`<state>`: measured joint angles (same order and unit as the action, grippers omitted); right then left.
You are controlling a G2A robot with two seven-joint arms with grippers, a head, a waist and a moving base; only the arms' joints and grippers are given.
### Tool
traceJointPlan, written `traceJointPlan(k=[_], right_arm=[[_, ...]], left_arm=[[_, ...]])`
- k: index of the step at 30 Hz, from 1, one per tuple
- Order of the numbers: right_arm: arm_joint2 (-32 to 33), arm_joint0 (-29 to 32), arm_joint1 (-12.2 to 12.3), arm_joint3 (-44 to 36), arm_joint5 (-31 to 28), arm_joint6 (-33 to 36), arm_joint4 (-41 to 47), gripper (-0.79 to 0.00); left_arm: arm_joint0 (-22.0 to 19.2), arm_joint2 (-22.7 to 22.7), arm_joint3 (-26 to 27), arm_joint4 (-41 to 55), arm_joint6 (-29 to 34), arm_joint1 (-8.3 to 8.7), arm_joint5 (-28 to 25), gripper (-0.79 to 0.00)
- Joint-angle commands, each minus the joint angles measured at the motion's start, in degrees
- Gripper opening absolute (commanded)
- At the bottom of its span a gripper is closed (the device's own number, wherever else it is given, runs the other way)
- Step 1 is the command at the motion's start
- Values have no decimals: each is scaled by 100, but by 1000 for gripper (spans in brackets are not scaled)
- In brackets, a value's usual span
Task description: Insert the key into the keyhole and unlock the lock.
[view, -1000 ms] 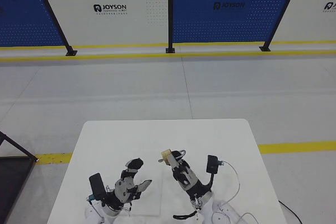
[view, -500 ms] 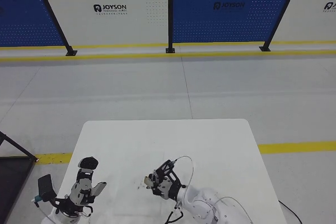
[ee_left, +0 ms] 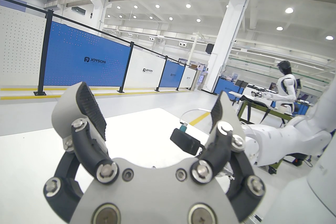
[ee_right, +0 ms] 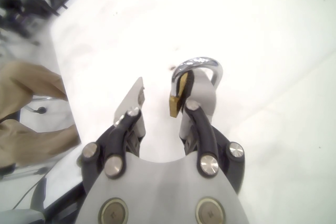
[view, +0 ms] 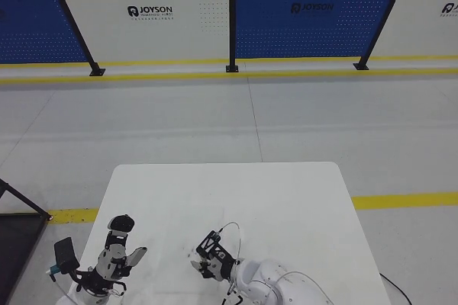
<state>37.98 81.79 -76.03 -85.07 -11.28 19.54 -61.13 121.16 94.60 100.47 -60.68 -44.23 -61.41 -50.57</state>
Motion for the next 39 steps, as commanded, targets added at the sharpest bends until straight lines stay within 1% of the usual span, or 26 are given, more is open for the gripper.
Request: traceJointPlan(k=[1,7,10,13,17,21,23,24,25,27,28,29,30,33,39], right_arm=[[78,90,53,-104,-66,-30,-107,0],[422,469,238,-519,-187,-296,-458,0],[690,732,345,-820,-287,-600,-521,0],[1070,1121,484,-1213,-484,-1021,-548,0],[1725,1793,717,-1747,-1059,-1729,-720,0],[2526,2579,967,-2252,-2081,-2646,-840,0],[2899,2962,1067,-2432,-2600,-3269,-853,0],[3074,3115,1098,-2539,-2755,-3754,-849,0],[3119,3169,1107,-2555,-2818,-3908,-852,0],[3112,3179,1109,-2558,-2836,-3908,-854,-1],[3137,3196,1111,-2565,-2858,-4222,-852,-1],[3133,3185,1109,-2561,-2842,-4330,-852,-1],[3126,3175,1108,-2557,-2826,-4323,-852,-1],[3118,3168,1107,-2554,-2816,-3927,-852,-1],[3153,3147,1106,-2544,-2758,-3864,-861,-1]], left_arm=[[0,0,0,0,0,0,0,0],[0,0,0,0,0,0,0,0],[0,0,0,0,0,0,0,0],[0,0,0,0,0,0,0,0],[0,0,0,0,0,0,0,0],[0,0,0,0,0,0,0,0],[0,0,0,0,0,0,0,0],[0,0,0,0,0,0,0,0],[0,0,0,0,0,0,0,0],[0,0,0,0,0,0,0,0],[0,0,0,0,0,0,0,0],[0,0,0,0,0,0,0,0],[0,0,0,0,0,0,0,0],[0,0,0,0,0,0,0,0],[-31,-4,3,-21,61,-6,70,0]])
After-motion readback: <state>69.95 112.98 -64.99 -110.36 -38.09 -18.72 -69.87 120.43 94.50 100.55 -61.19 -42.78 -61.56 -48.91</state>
